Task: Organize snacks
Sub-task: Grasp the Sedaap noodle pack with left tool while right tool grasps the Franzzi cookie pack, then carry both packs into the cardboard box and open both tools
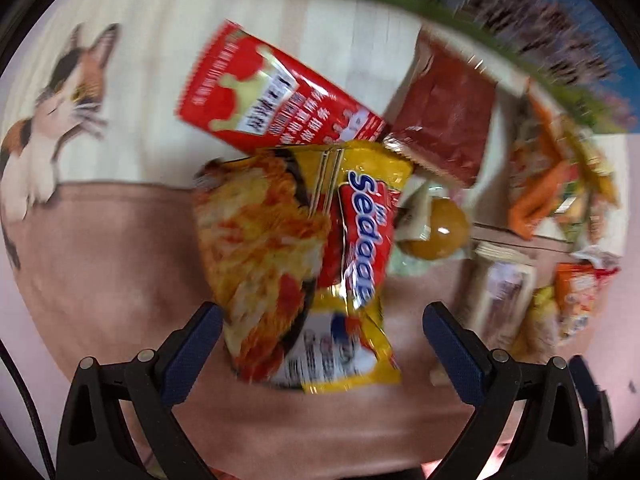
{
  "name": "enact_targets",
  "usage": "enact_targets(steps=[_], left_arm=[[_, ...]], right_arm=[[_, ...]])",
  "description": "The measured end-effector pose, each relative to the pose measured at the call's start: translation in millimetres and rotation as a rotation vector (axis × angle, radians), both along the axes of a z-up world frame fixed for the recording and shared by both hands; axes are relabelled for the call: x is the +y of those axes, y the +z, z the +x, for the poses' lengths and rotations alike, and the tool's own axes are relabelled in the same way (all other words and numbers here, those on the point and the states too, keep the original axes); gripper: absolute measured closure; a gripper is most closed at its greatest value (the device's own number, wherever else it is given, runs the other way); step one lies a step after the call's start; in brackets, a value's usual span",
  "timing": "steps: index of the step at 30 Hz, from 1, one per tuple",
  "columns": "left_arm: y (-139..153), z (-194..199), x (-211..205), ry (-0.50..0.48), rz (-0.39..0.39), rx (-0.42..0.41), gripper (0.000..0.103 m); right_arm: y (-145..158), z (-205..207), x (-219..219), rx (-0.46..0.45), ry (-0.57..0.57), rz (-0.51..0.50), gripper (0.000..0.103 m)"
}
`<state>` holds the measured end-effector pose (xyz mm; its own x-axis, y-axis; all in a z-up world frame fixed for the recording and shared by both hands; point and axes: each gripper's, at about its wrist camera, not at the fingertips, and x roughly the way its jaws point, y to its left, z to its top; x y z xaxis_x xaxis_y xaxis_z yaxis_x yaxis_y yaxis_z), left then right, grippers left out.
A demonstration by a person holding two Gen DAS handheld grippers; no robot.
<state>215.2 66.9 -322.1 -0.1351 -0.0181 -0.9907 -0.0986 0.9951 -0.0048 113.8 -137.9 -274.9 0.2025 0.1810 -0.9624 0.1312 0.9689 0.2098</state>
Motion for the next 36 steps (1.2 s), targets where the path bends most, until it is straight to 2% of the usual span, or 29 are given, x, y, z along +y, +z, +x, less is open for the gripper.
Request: enact_targets(steps=[3, 5, 7, 9, 11, 13, 14, 17, 22, 25, 28, 31, 36], left_arm=[[-14, 3, -2, -0.041, 0.06, -0.008, 0.003], [-19, 0, 3, -0.037, 0.075, -0.03, 0.013], [-20, -5, 10, -0.005, 0.038, -0.041, 0.015], [-16, -14, 16, 0.025, 0.031, -0.053, 0.016], [-13, -24, 20, 0.023, 0.027, -0.047, 0.016], [-10, -36, 24, 0.028, 0.036, -0.049, 0.016], [-8, -45, 27, 0.027, 0.037, -0.048, 0.016], [-9, -69, 37, 0.042, 0.032, -0.038, 0.016], [-34, -84, 47, 0.052, -0.025, 0.016, 0.014], [-46, -80, 53, 0.059, -0.035, 0.017, 0.014], [-52, -75, 63, 0.054, -0.028, -0.008, 0.015], [-47, -82, 61, 0.04, -0.019, -0.039, 0.016], [-24, -97, 39, -0.008, 0.02, -0.086, 0.016]], right_arm=[[-10, 11, 1, 0.016, 0.0, 0.048, 0.003], [-17, 16, 5, 0.034, 0.002, 0.067, 0.005], [-27, 23, 9, 0.053, 0.012, 0.08, 0.008], [-38, 28, 16, 0.076, 0.035, 0.086, 0.013], [-52, 33, 24, 0.105, 0.053, 0.07, 0.024], [-67, 36, 30, 0.132, 0.057, 0.056, 0.028], [-71, 37, 33, 0.133, 0.067, 0.039, 0.034], [-74, 34, 45, 0.128, 0.107, -0.007, 0.041], [-71, 15, 63, 0.16, 0.194, -0.006, 0.042], [-73, 1, 73, 0.19, 0.23, 0.022, 0.041], [-81, -1, 80, 0.205, 0.207, 0.022, 0.04], [-89, -2, 81, 0.2, 0.171, 0.006, 0.041], [-83, -10, 96, 0.167, 0.17, -0.051, 0.043]])
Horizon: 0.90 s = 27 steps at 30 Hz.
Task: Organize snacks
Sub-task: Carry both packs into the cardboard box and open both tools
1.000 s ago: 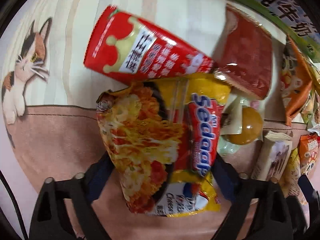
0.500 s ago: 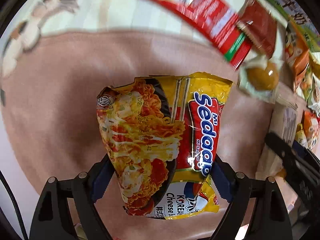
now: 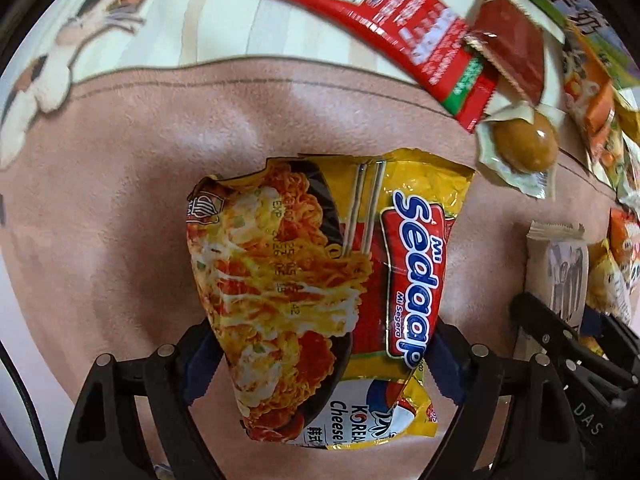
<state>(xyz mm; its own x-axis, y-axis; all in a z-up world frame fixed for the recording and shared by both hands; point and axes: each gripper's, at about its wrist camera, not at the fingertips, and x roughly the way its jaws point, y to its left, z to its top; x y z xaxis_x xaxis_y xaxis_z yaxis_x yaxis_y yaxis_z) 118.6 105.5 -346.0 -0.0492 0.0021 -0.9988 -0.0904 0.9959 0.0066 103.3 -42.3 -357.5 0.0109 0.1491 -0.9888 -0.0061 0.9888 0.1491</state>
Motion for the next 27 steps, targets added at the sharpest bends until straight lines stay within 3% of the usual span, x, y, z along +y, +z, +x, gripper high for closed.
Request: enact_targets(steps=[12, 16, 20, 27], left_arm=[[82, -22, -13, -0.009, -0.025, -0.124, 0.017], [123, -18, -21, -0.01, -0.054, -0.187, 0.017], [172, 10, -23, -0.002, -0.085, -0.251, 0.017], [228, 109, -63, 0.007, -0.145, -0.339, 0.017]], right_arm=[[82, -3, 11, -0.069, 0.011, 0.165, 0.043], [112, 33, -19, -0.134, 0.037, 0.216, 0.043], [146, 61, -50, -0.203, 0.029, 0.273, 0.043], [203, 115, -98, -0.318, 0.024, 0.33, 0.043]])
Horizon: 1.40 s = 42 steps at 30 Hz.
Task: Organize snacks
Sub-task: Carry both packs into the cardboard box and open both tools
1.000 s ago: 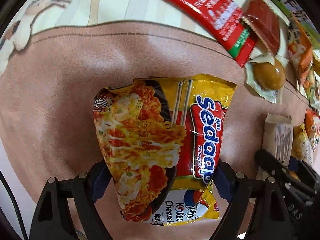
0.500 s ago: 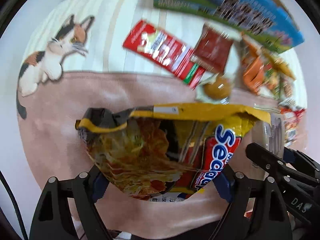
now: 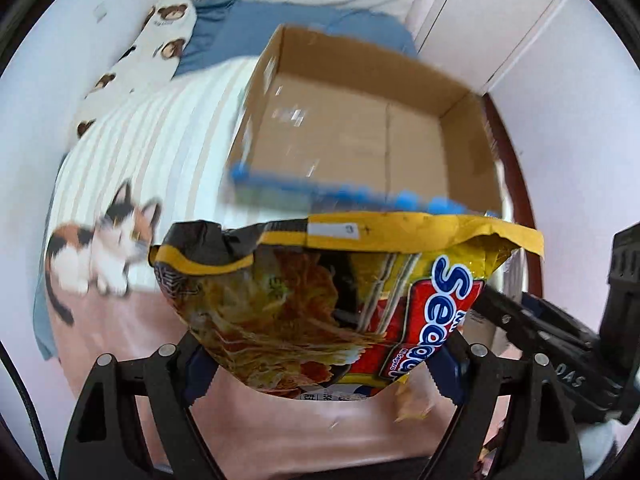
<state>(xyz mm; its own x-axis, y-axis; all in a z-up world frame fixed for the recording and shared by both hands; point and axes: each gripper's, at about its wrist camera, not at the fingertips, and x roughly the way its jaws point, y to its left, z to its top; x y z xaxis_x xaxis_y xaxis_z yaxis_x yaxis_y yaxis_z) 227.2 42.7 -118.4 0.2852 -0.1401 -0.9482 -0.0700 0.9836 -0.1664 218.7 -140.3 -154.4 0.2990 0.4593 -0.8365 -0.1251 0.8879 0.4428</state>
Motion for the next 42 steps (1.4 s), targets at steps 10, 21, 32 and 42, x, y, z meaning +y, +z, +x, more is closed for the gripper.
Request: enact_targets(steps=[10, 21, 32, 42], left_arm=[[16, 154, -14, -0.021, 0.015, 0.005, 0.017], [-73, 266, -21, -0.047, 0.039, 0.222, 0.017], [-120, 294, -23, -0.061, 0.125, 0.245, 0.015], [-96, 263, -14, -0.018, 0.124, 0.139, 0.015]], right_arm=[[14, 120, -15, -0.113, -0.023, -0.038, 0.044], [-55, 221, 12, -0.04, 0.014, -0.108, 0.043], [-117, 271, 26, 0.064, 0.043, -0.148, 0.008], [-101, 242, 11, 0.069, 0.003, -0.18, 0.008]])
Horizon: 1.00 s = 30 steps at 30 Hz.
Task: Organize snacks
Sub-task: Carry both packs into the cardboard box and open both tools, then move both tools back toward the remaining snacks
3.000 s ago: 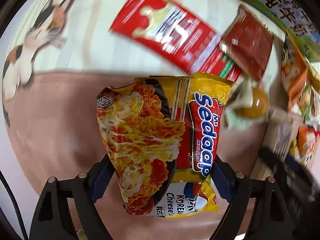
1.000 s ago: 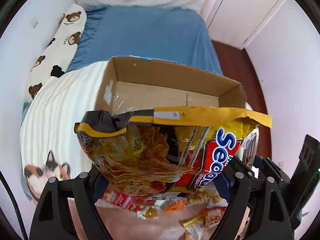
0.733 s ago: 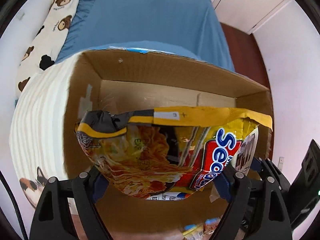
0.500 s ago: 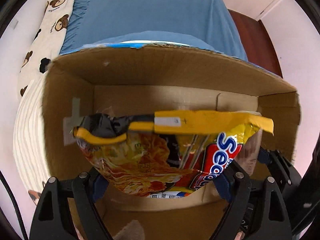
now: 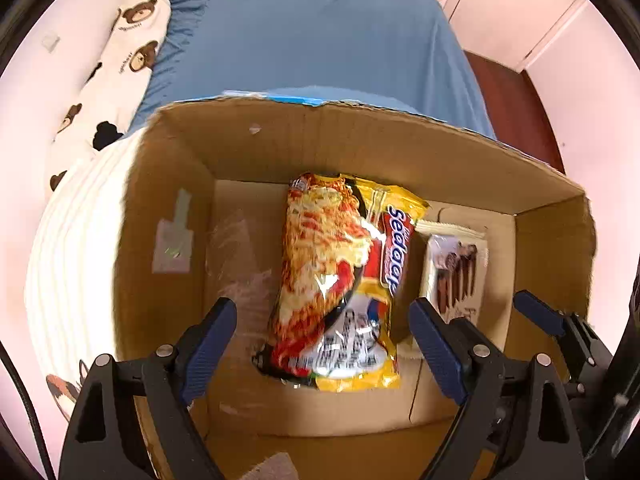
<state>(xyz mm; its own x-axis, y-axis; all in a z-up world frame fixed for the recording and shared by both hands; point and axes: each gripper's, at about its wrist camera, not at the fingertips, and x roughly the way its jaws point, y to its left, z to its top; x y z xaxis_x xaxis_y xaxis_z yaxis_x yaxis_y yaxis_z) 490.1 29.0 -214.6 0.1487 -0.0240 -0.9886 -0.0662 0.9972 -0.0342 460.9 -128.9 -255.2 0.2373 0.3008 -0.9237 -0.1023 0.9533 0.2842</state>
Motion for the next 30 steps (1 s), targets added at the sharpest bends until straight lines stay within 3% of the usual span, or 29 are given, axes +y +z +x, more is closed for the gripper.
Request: enact_targets(steps=[13, 30], left_arm=[[62, -103, -9, -0.017, 0.08, -0.196, 0.015], [130, -206, -8, -0.032, 0.041, -0.336, 0.015]], right_arm=[[71, -92, -23, -0.109, -0.038, -0.095, 0.008], [148, -187, -23, -0.263, -0.08, -0.105, 0.008]])
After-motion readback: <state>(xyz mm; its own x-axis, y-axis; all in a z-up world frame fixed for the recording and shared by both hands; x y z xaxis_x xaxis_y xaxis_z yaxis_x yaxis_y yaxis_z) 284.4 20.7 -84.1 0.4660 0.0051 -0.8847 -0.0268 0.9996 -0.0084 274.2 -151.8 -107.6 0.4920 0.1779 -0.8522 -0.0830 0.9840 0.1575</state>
